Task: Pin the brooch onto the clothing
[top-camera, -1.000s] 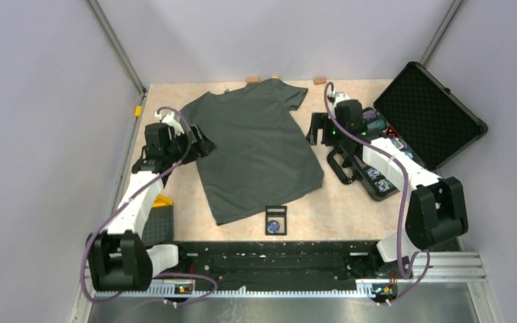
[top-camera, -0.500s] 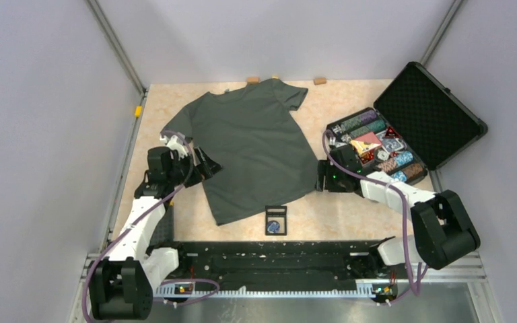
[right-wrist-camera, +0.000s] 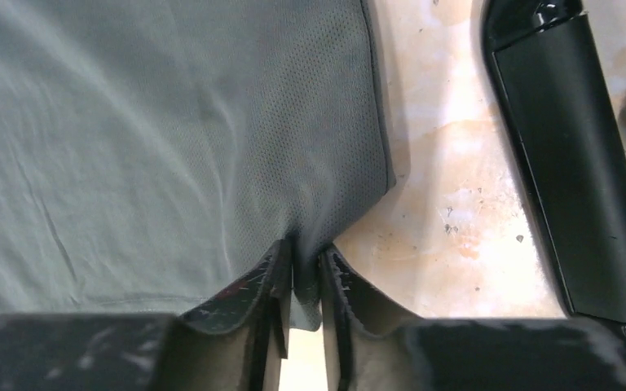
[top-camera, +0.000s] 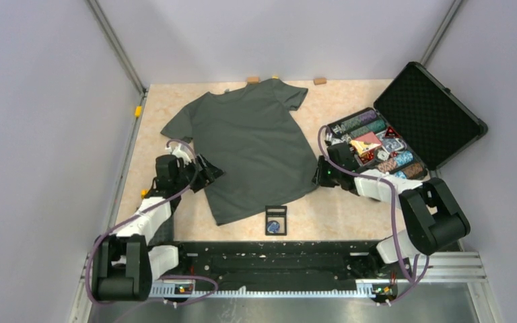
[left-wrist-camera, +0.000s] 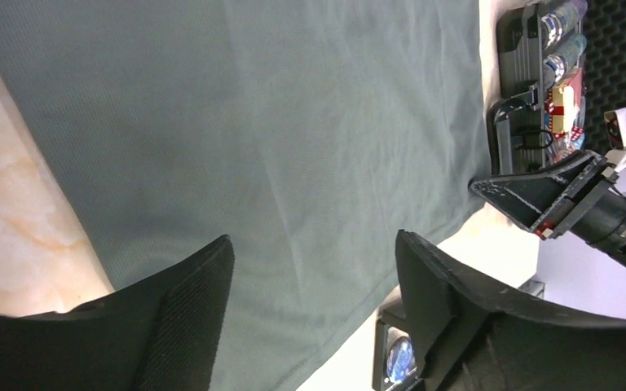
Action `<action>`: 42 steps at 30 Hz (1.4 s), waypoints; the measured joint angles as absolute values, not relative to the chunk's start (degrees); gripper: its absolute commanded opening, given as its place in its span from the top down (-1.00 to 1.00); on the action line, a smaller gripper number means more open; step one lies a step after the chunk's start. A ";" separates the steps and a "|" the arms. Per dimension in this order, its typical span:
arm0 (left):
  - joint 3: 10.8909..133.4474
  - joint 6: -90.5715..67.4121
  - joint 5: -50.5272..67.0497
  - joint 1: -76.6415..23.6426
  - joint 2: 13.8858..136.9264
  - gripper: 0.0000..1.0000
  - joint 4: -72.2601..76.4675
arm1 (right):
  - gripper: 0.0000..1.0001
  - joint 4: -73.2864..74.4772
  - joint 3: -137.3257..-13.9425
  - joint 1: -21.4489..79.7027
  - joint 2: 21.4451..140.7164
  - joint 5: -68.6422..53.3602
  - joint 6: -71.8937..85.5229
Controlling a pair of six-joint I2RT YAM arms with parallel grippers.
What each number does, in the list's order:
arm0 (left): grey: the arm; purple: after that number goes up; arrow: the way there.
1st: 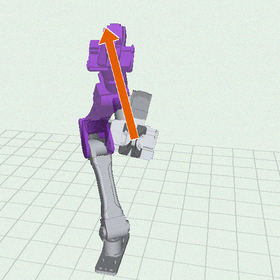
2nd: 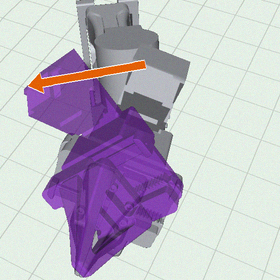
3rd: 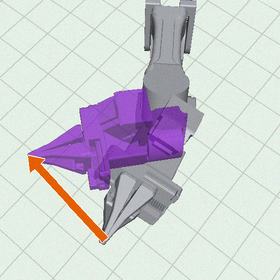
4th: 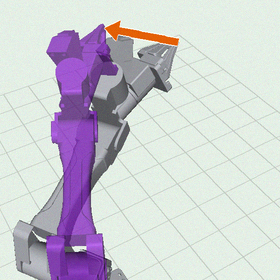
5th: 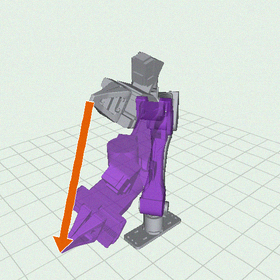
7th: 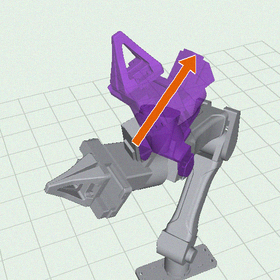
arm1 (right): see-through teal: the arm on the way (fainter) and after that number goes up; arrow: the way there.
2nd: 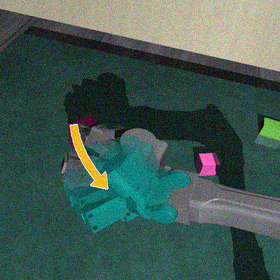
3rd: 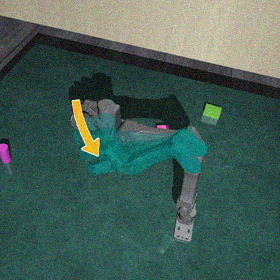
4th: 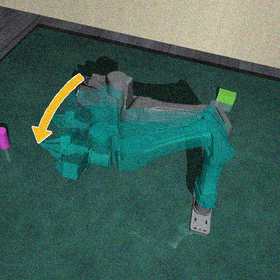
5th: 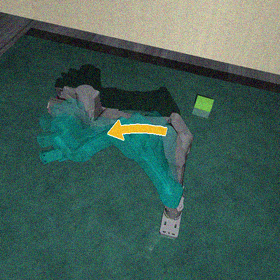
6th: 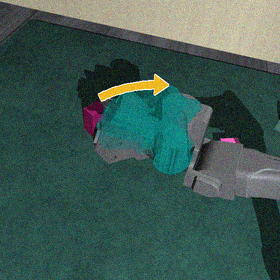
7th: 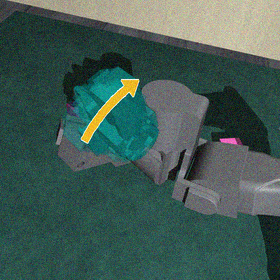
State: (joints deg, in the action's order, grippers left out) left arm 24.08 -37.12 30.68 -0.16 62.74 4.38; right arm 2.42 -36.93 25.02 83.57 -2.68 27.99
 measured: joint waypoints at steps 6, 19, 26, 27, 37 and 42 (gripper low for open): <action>22.70 -37.36 30.61 -0.16 70.59 -0.06 12.19 | 0.87 5.04 -37.95 25.02 82.70 -3.05 28.03; 21.10 -37.32 28.18 -0.19 75.64 0.00 13.69 | -0.13 23.03 -47.75 25.02 63.57 8.49 23.14; 22.65 -36.77 27.83 -0.16 71.00 -0.40 7.79 | -0.21 25.06 -45.54 25.02 62.08 7.88 22.15; 23.42 -36.36 27.83 -0.16 69.78 -0.45 6.13 | -0.22 24.86 -44.53 25.06 61.78 6.63 22.04; 43.66 -31.46 31.81 -0.19 55.07 -0.64 -11.92 | -0.27 23.11 -37.58 33.93 51.22 -5.30 24.21; 56.75 -23.59 30.92 -0.27 57.58 -0.64 -21.96 | -0.19 20.56 -32.14 41.76 45.74 -7.33 30.74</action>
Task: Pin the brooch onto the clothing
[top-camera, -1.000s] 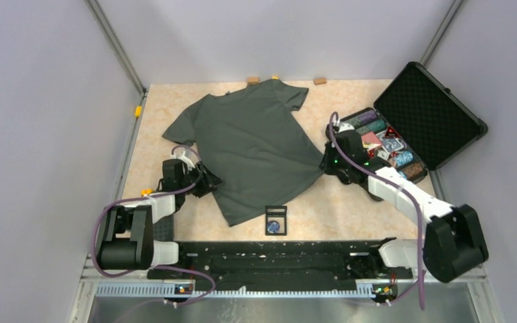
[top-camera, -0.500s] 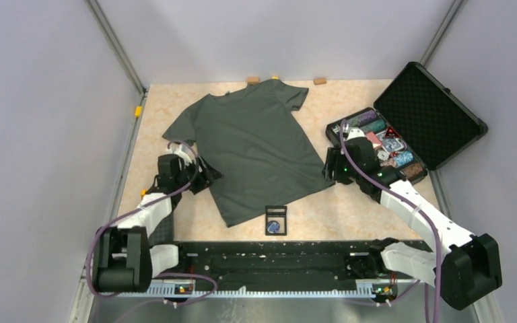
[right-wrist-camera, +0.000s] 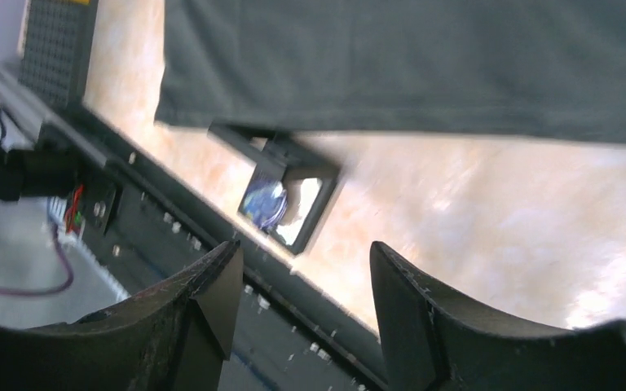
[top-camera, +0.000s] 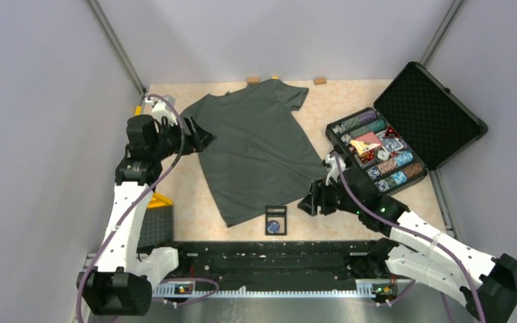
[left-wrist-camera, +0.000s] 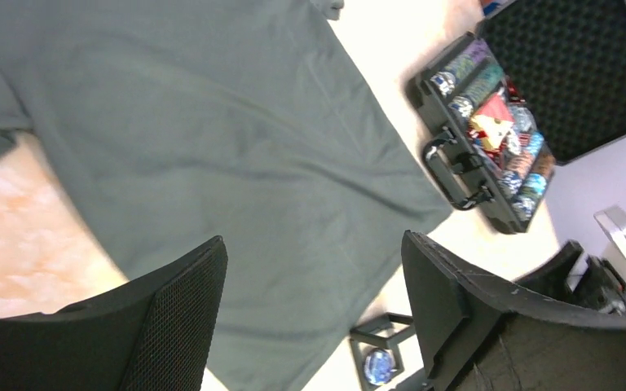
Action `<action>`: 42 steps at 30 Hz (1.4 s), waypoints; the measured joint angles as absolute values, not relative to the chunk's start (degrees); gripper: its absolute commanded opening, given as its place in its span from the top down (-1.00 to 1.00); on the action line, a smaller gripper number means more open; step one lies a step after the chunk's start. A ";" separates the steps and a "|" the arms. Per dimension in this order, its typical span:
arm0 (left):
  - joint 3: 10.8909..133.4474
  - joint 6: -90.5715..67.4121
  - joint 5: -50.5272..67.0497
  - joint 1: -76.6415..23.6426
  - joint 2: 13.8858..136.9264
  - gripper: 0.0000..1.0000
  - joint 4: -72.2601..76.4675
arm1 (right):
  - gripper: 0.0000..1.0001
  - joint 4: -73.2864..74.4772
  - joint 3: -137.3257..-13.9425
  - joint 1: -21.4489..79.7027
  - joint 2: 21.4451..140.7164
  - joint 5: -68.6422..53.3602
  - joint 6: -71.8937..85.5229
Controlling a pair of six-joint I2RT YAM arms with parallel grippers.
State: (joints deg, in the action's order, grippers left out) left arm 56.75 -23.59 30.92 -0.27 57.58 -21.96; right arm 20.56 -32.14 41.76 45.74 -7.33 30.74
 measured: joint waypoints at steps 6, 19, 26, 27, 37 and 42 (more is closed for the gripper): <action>55.83 -17.56 24.86 -0.30 58.39 -0.62 -24.53 | -0.19 19.35 -28.03 58.19 44.75 0.62 39.05; 51.18 -13.39 19.84 -0.30 57.36 -0.62 -27.49 | -0.30 18.06 -37.50 77.87 67.72 20.29 45.17; 51.18 -12.88 18.85 -0.30 57.36 -0.64 -27.73 | -0.35 17.17 -43.64 77.89 78.32 21.41 42.57; 51.18 -12.82 18.61 -0.30 57.36 -0.64 -27.75 | -0.35 17.15 -44.25 77.89 79.66 21.45 42.24; 51.18 -12.27 18.28 -0.30 57.36 -0.68 -28.18 | -0.34 19.75 -50.94 77.89 90.80 23.81 40.71; 51.18 -12.27 18.33 -0.30 57.41 -0.69 -28.18 | -0.34 21.08 -51.94 77.89 92.90 25.15 40.73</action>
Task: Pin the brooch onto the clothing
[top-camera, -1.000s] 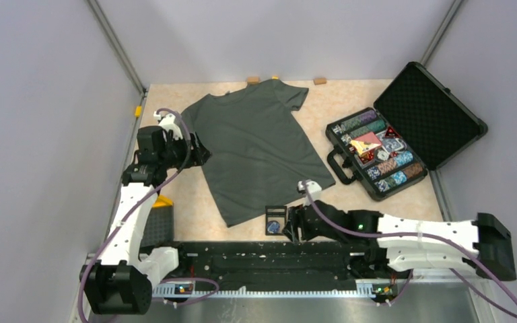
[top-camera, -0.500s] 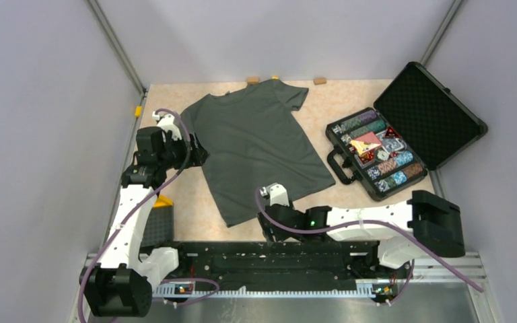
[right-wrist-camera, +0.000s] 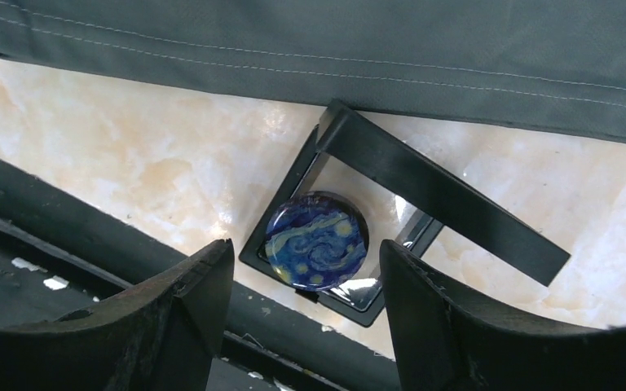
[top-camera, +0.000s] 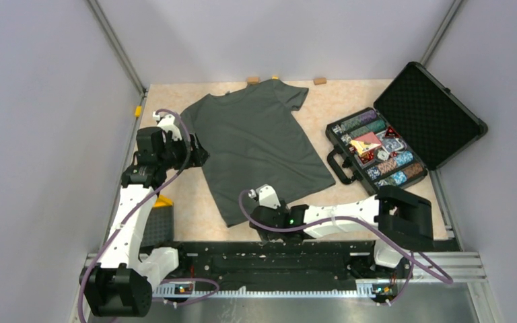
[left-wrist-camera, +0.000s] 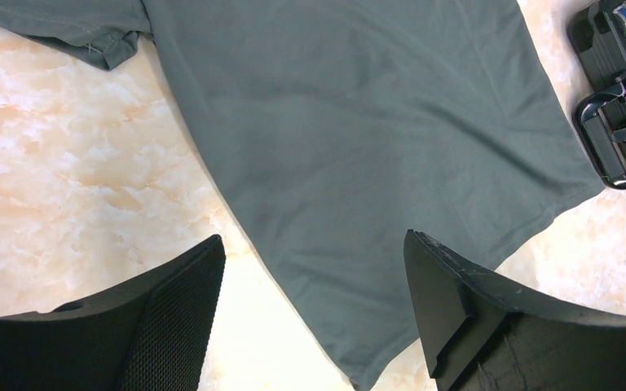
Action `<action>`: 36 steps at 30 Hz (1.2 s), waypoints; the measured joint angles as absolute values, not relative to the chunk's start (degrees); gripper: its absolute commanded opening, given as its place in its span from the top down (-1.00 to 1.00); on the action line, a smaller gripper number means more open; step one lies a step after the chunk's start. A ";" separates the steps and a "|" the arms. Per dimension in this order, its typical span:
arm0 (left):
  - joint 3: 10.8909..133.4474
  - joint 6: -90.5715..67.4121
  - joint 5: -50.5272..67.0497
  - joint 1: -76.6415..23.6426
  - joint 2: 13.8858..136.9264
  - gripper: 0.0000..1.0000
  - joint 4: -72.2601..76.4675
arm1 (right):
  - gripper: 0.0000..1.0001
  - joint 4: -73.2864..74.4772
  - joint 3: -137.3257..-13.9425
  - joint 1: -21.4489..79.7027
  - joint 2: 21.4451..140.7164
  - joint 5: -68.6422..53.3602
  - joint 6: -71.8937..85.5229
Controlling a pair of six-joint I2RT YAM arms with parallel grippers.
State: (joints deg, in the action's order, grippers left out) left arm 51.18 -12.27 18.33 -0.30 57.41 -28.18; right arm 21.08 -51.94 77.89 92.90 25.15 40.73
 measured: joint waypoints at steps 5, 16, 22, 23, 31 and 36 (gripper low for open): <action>51.18 -12.27 18.33 -0.30 57.54 -0.69 -28.21 | -0.32 23.00 -52.95 77.89 93.95 26.81 41.60; 51.18 -12.25 18.33 -0.30 57.65 -0.69 -28.23 | -0.01 22.55 -53.82 77.89 95.22 26.98 41.69; 51.20 -12.25 18.33 -0.30 57.65 -0.69 -28.23 | 0.17 22.37 -53.82 77.89 95.22 27.03 41.78; 51.18 -12.25 18.33 -0.30 57.65 -0.69 -28.23 | 0.17 22.35 -53.82 77.89 95.22 27.05 41.76; 51.18 -11.99 20.16 -0.30 57.21 -0.69 -28.16 | 0.21 21.89 -53.39 77.89 91.85 26.65 40.51; 50.15 -12.71 23.59 -0.30 54.94 -0.65 -26.81 | 0.22 19.88 -52.86 77.89 85.03 26.22 37.89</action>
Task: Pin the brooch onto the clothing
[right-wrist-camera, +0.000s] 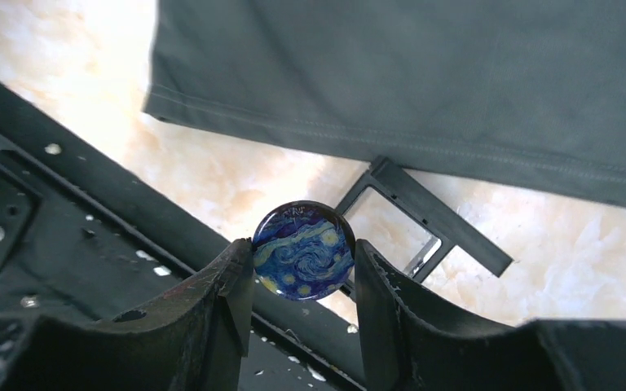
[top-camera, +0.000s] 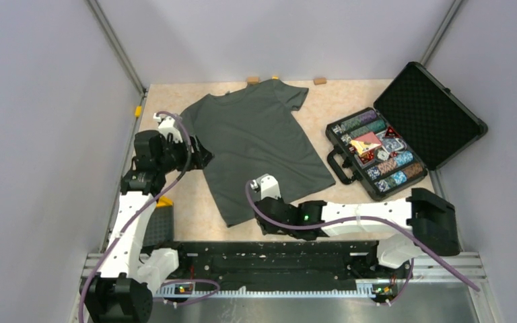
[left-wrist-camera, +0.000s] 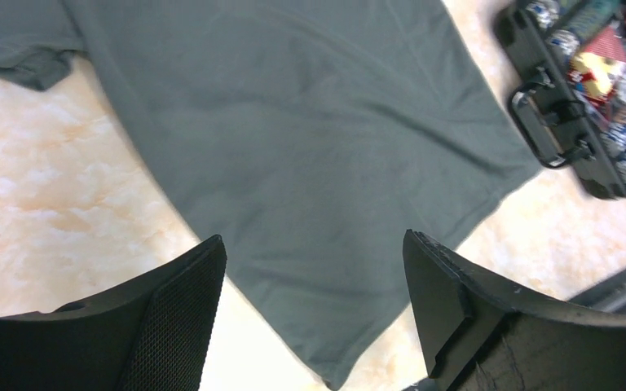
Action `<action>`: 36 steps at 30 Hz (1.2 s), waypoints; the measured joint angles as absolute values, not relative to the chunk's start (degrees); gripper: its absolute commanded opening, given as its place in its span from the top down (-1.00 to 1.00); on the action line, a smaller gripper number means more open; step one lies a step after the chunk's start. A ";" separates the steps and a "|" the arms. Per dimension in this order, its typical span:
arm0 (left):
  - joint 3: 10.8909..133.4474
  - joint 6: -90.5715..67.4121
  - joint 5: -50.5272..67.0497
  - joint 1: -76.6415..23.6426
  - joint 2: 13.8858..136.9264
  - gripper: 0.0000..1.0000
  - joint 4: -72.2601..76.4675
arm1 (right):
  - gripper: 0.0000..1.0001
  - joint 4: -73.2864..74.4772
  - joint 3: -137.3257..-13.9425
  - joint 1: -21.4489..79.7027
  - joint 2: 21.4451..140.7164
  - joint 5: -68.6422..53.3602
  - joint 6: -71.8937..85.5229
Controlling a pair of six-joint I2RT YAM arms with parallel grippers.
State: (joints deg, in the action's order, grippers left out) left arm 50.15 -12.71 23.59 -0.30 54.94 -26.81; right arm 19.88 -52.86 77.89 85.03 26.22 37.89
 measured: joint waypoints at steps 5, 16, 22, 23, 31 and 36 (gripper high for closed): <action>45.08 -18.55 31.59 -0.97 52.01 -0.61 -22.15 | 0.21 15.16 -52.25 77.89 79.70 27.92 31.44; 34.83 -34.74 44.88 -10.63 47.94 -0.60 -18.20 | 0.21 -5.96 -46.68 77.14 74.91 29.39 11.49; 32.51 -40.45 46.68 -14.50 47.27 -0.36 -13.21 | 0.22 -12.67 -43.70 77.12 72.90 26.72 6.50; 32.29 -40.93 46.81 -15.09 47.72 -0.23 -12.86 | 0.22 -13.19 -43.44 77.12 72.69 26.41 6.09; 32.12 -44.01 48.36 -18.55 51.81 0.02 -8.51 | 0.24 -14.04 -42.74 77.10 72.38 25.71 4.82; 32.12 -45.15 48.64 -19.92 52.95 0.24 -6.61 | 0.24 -14.11 -42.74 77.10 72.38 25.69 4.49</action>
